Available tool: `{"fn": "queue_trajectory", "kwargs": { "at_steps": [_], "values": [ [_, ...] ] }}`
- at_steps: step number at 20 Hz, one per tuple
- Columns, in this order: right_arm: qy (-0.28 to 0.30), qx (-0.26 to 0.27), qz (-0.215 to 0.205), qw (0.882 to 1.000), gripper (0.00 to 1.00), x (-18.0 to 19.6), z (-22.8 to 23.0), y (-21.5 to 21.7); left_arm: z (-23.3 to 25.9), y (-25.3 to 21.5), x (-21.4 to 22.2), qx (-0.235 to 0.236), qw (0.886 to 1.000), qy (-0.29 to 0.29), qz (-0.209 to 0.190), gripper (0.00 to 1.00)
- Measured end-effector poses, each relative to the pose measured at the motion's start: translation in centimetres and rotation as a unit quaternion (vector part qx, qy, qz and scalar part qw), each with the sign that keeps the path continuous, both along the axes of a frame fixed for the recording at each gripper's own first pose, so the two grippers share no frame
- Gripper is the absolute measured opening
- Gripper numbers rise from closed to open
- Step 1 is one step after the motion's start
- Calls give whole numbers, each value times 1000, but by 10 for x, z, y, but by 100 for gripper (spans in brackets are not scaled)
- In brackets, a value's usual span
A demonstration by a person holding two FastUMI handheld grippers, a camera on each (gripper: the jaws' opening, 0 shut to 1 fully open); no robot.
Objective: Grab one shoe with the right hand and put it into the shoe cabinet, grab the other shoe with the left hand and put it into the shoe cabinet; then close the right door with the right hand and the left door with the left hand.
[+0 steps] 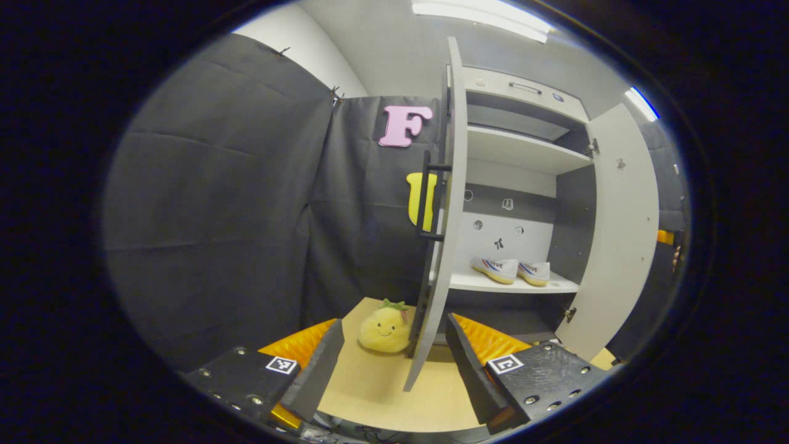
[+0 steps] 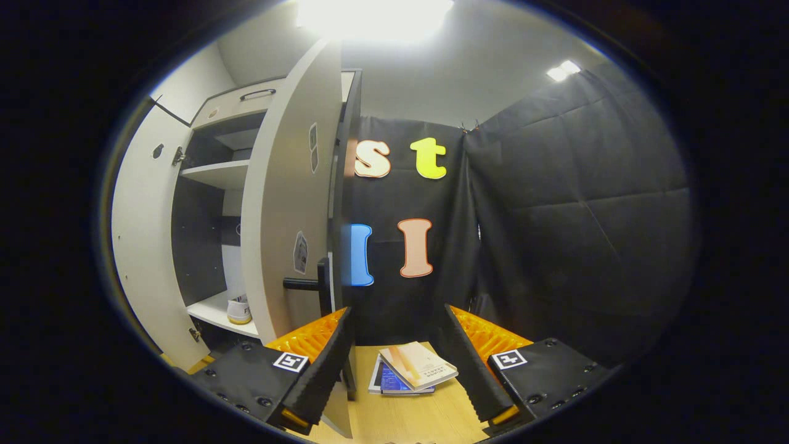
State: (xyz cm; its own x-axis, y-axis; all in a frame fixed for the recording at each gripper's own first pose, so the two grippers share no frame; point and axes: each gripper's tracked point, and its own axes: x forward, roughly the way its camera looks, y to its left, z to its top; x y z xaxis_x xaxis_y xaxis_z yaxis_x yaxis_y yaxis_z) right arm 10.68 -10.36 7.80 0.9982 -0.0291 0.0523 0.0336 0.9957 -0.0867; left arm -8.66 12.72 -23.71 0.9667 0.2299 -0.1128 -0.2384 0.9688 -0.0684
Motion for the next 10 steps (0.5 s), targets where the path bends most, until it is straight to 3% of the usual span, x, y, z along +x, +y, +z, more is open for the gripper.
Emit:
{"fn": "queue_trajectory", "kwargs": {
  "at_steps": [5,10],
  "values": [
    [-4,-3,3,1000,92,-5,-1,15,3,8,6,-4,1000,-2,15,95],
    [2,-3,46,999,92,-10,-5,55,4,12,7,5,1000,-7,29,95]
  ]
}}
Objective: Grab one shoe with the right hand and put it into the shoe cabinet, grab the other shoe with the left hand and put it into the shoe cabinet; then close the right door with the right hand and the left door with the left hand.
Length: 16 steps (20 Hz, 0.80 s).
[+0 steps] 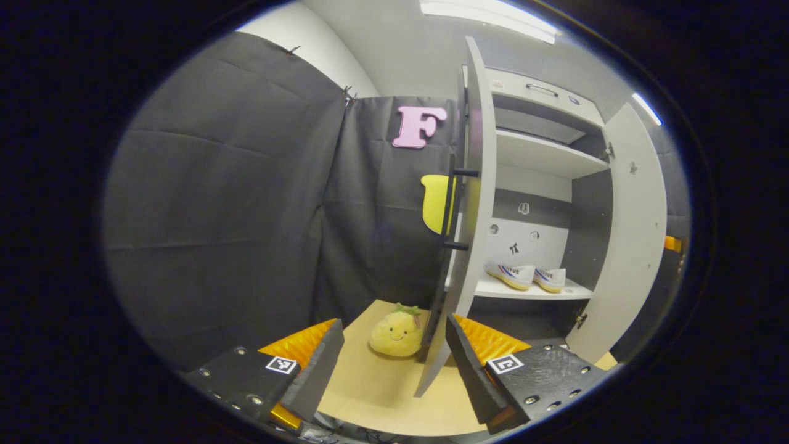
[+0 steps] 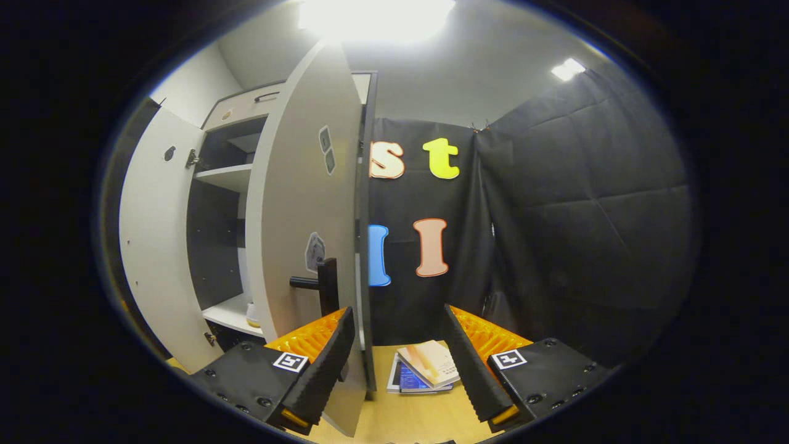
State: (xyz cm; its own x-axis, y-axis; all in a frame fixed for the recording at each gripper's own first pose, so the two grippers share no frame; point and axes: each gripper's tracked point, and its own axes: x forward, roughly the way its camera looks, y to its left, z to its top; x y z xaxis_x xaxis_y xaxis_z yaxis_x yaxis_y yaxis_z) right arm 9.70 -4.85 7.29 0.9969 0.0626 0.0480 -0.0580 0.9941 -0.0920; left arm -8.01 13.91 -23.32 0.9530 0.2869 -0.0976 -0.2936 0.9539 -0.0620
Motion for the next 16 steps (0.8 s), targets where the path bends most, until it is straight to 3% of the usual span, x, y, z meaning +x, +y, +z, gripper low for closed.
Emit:
{"fn": "queue_trajectory", "kwargs": {
  "at_steps": [6,7,8,10,11,12,16],
  "values": [
    [-2,-6,52,999,93,4,-3,55,4,8,-6,14,1000,-2,18,94],
    [2,-3,60,998,92,7,-5,65,4,9,-8,15,1000,-2,21,97],
    [2,-3,66,998,87,10,-6,76,5,11,-10,18,1000,-3,24,97],
    [1,-5,83,997,92,17,-7,97,9,16,-16,26,999,-2,36,94],
    [1,0,89,996,87,19,-8,108,10,21,-20,29,999,-2,40,94],
    [2,6,96,995,93,22,-8,118,12,22,-22,31,999,-2,42,94],
    [17,16,95,995,96,24,-20,124,19,30,-19,48,998,0,42,94]
  ]
}}
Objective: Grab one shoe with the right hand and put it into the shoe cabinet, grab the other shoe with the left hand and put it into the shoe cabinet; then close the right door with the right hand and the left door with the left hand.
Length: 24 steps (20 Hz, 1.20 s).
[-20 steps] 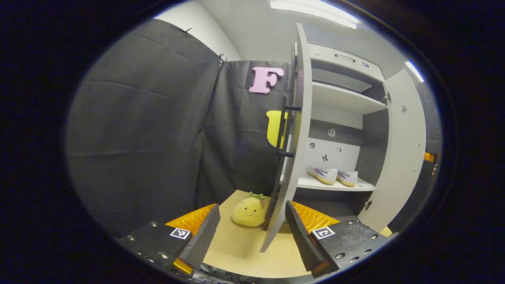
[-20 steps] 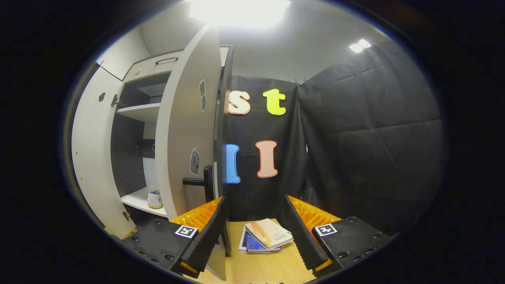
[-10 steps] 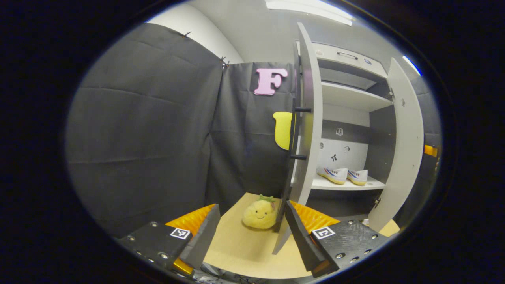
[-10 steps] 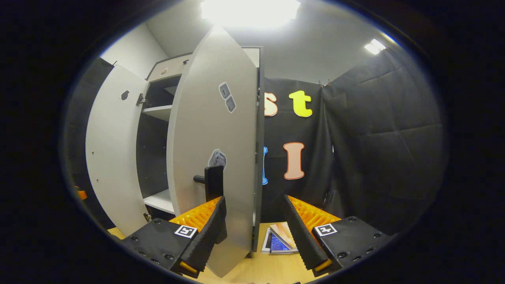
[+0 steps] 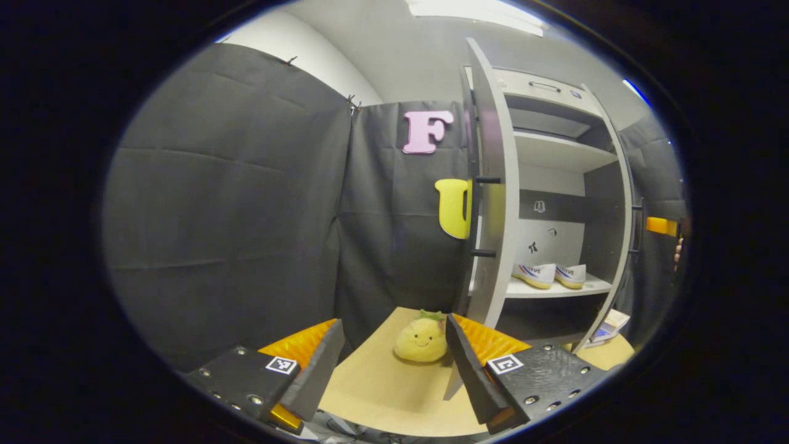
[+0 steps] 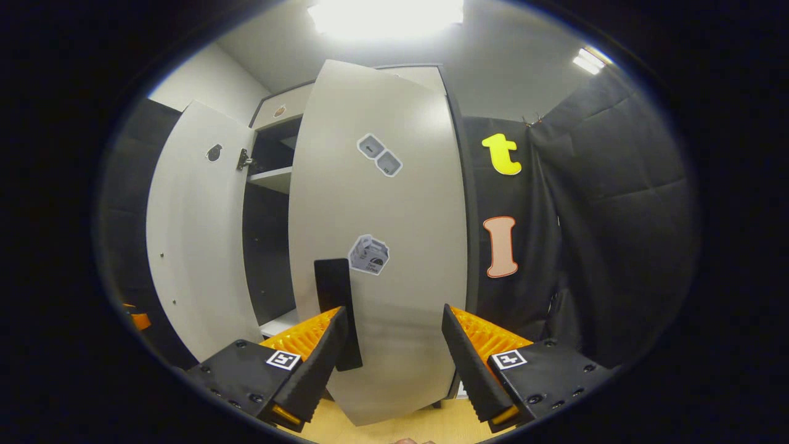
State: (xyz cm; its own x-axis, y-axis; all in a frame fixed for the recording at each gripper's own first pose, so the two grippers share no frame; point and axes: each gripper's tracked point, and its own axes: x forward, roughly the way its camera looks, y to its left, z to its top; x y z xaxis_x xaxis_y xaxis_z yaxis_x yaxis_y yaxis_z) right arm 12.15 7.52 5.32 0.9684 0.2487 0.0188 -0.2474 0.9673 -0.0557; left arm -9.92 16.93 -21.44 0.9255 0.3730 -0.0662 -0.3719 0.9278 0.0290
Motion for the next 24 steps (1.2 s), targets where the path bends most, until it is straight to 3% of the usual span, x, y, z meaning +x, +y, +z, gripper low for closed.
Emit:
{"fn": "queue_trajectory", "kwargs": {
  "at_steps": [6,14,21,24],
  "values": [
    [42,10,-42,998,98,-10,-29,-36,37,22,30,9,1000,-17,-18,94],
    [63,6,-98,993,92,-32,-41,-79,83,38,103,-4,996,-35,-78,94],
    [79,25,-109,991,95,-50,-54,-91,108,15,141,4,990,-45,-132,94],
    [91,41,-113,989,95,-46,-67,-97,120,12,146,32,990,-45,-130,94]
  ]
}}
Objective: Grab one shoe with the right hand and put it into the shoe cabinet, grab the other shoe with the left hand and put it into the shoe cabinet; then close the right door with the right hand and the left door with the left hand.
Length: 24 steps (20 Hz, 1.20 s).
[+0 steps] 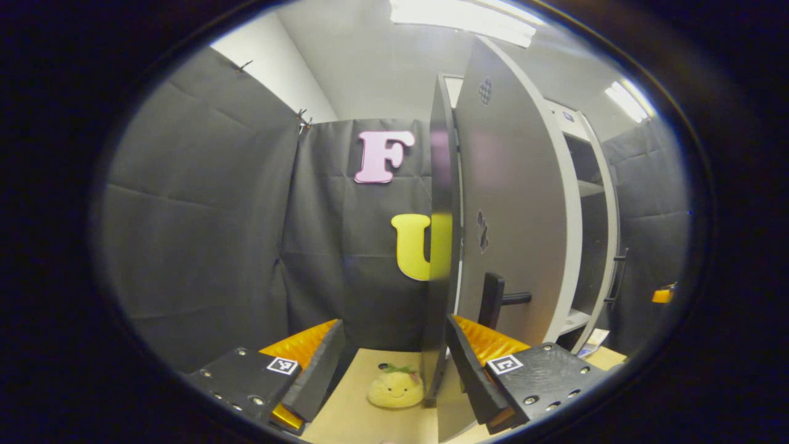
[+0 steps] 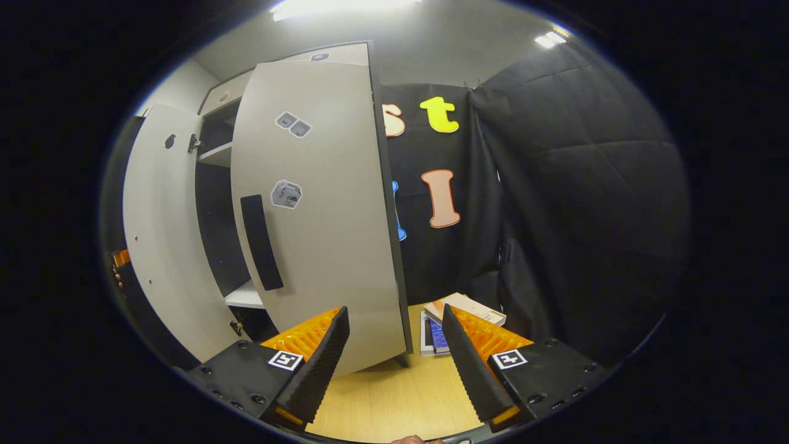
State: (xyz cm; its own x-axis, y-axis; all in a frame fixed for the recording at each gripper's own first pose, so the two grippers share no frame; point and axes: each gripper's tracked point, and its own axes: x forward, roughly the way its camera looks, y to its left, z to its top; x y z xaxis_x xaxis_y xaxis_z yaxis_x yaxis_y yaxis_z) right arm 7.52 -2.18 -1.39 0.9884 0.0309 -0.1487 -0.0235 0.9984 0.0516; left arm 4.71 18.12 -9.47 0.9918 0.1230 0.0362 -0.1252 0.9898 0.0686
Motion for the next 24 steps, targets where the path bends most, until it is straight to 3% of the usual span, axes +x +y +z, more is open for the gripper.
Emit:
{"fn": "queue_trajectory", "kwargs": {
  "at_steps": [2,5,6,7,8,9,12,20,24],
  "values": [
    [7,7,-5,1000,92,7,-9,-7,-2,-6,2,2,1000,10,-6,93],
    [15,21,5,1000,98,18,-18,-12,-3,-18,3,3,1000,15,-5,94],
    [15,23,11,1000,92,22,-18,-13,-3,-24,1,6,1000,15,-1,94],
    [11,23,12,1000,98,26,-18,-17,-3,-31,1,9,1000,16,3,93],
    [12,23,14,1000,92,30,-18,-21,-3,-38,0,13,1000,17,7,93],
    [13,25,20,999,98,34,-18,-21,-4,-45,0,15,1000,18,14,94],
    [9,12,24,1000,98,45,-15,-35,-4,-67,-1,15,999,20,25,93],
    [25,15,22,999,98,69,-26,-73,-9,-144,22,26,999,28,18,96],
    [21,7,17,1000,98,75,-24,-91,-21,-195,36,39,998,39,-10,94]
  ]
}}
